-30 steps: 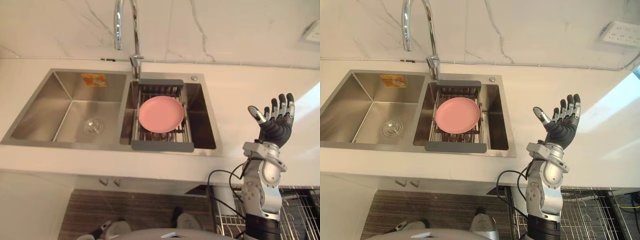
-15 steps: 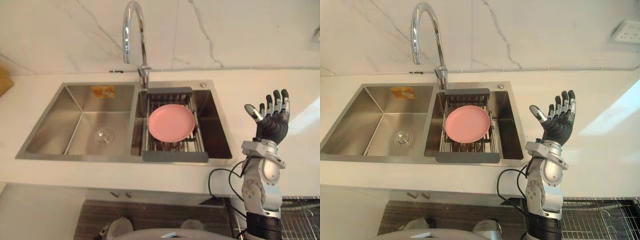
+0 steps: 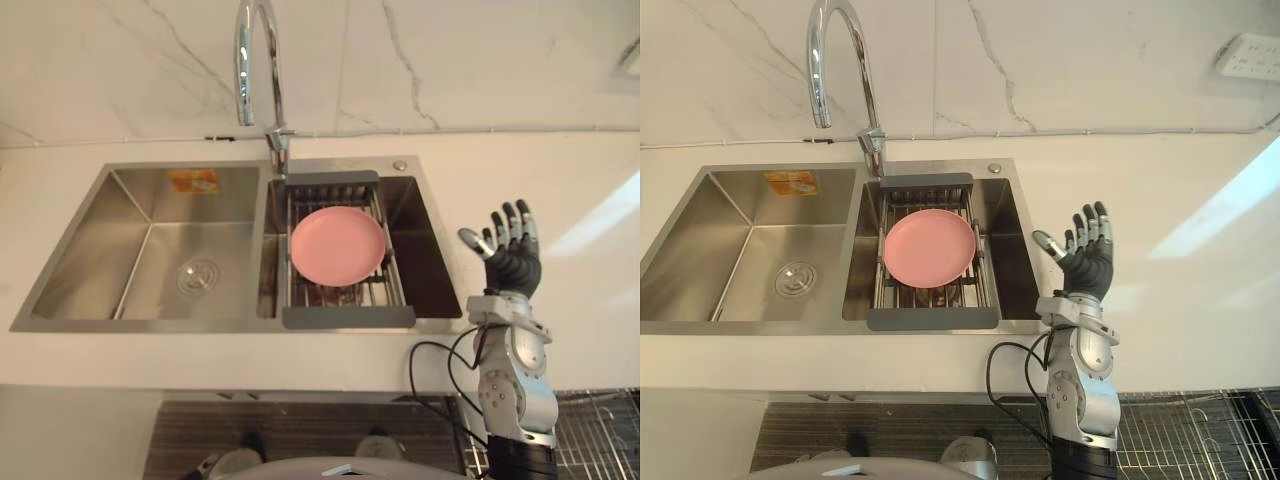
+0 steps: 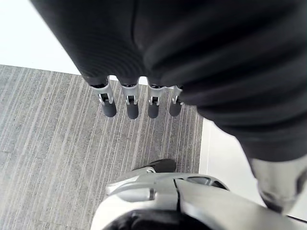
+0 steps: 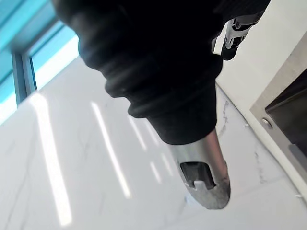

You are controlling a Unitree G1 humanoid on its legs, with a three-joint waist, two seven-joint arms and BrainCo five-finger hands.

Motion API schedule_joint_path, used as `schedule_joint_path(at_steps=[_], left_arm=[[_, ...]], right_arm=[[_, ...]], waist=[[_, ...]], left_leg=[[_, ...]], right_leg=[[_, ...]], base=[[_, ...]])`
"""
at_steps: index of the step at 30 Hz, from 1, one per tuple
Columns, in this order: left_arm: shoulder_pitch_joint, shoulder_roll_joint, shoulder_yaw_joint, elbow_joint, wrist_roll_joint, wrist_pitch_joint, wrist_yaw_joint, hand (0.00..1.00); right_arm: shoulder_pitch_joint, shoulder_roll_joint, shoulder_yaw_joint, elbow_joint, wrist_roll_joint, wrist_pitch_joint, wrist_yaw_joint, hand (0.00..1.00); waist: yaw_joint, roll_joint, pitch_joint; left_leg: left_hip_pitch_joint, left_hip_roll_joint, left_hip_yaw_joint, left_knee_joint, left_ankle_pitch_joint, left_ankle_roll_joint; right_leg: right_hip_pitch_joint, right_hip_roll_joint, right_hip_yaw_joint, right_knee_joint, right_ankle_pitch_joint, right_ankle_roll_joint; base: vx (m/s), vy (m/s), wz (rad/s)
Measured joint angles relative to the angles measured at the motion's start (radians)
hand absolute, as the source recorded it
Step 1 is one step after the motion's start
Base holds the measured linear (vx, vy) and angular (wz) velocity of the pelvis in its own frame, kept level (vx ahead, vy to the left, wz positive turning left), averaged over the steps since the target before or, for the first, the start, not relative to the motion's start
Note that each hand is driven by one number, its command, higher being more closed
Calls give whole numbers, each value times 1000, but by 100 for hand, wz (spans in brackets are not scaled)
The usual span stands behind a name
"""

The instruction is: Walk over to the sink, pick up the cup, carry it to the dishwasher, place the cup inside the dishwasher, then close the dishwasher door

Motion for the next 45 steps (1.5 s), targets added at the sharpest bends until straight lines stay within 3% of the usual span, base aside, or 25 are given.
schedule_joint_path(at_steps=[4,6,12,16,25,30,38,45], left_arm=[[7,15,-7,-9,1,-11,-1,0],[10,28,-6,-10,4,-11,0,0],[19,41,8,-40,69,1,0,0],[22,45,25,-40,82,13,-1,0],[25,46,24,-42,118,27,-13,0],[26,49,24,-61,120,35,-22,0],[26,50,23,-79,151,39,-25,0],[23,45,22,-81,155,39,-26,0]], right_arm=[[-16,-83,12,20,-227,-9,111,0],[-61,-171,42,75,-386,-38,174,0],[-197,-299,134,121,-624,-97,287,0],[-223,-324,186,158,-732,-102,334,0],[-257,-360,303,249,-813,-110,432,0],[-257,-353,358,281,-891,-115,459,0],[-257,-332,393,384,-971,-115,453,0],[-268,-285,395,474,-1046,-87,381,0]], waist=[[11,-27,-18],[14,-52,-35],[34,-86,-56],[53,-107,-69],[66,-118,-79],[90,-122,-81],[102,-116,-77],[105,-99,-66]], left_leg=[[-4,0,8,-5,1,1],[-10,1,5,-5,6,3],[-15,3,-6,-7,15,3],[-22,12,-19,-7,27,1],[-38,18,-62,-8,45,-4],[-55,17,-73,-8,47,-1],[-54,16,-83,-7,48,-1],[-54,16,-85,-8,47,-2]], right_leg=[[-9,1,9,2,2,1],[-10,1,7,2,3,2],[-11,4,-2,2,8,0],[-10,13,-15,2,11,-8],[10,21,-56,-16,12,-25],[13,23,-71,-29,11,-24],[24,27,-73,-41,20,-23],[29,30,-76,-50,28,-13]], base=[[-11,3,-7],[7,8,4],[-22,6,5],[-35,-7,8],[-67,1,14],[-23,13,11],[41,2,1],[24,-1,0]])
